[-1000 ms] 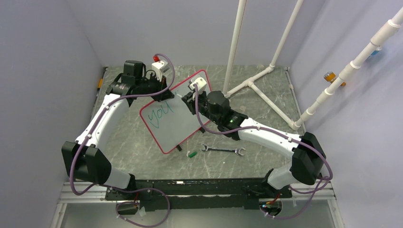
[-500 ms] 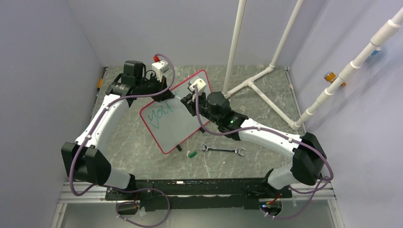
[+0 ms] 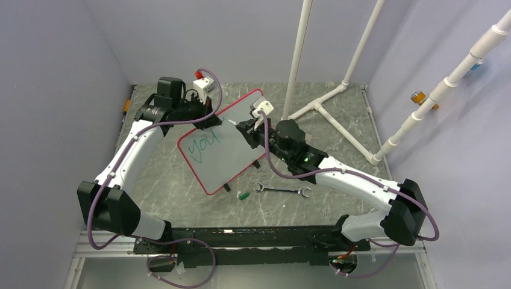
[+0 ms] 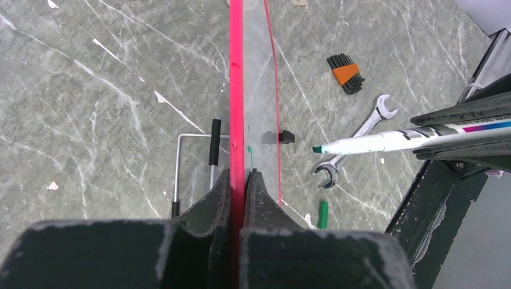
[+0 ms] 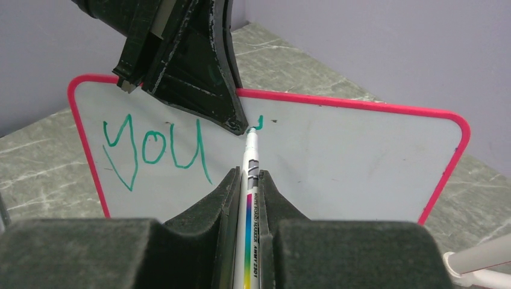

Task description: Write a sentence on the whiteboard

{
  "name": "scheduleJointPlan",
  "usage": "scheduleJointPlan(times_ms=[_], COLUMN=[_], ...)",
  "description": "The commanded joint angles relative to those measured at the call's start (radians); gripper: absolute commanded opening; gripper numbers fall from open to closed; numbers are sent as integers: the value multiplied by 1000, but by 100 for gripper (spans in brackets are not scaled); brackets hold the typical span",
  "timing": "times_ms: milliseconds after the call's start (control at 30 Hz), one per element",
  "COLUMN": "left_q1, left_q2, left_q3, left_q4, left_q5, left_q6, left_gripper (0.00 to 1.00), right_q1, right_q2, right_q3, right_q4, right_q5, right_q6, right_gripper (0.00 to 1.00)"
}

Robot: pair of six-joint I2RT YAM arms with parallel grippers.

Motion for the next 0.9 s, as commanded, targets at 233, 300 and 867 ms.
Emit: scheduleJointPlan(times_ms=[233, 300, 867], left_q1=[4, 3, 3], left_q2=[4, 4, 4], left_q3=[-34, -32, -32], left_q4=[-15, -17, -18], left_q5=[-178, -177, -184], left_q6=[153, 153, 154], left_gripper=[0, 0, 0], right_q1=[2, 2, -2], right_q2=[30, 40, 91], right_q3=[-1, 2, 50], right_q4=[23, 26, 33], right_q5=[27, 22, 63], right_q6=[-26, -27, -56], right_gripper=[0, 0, 0])
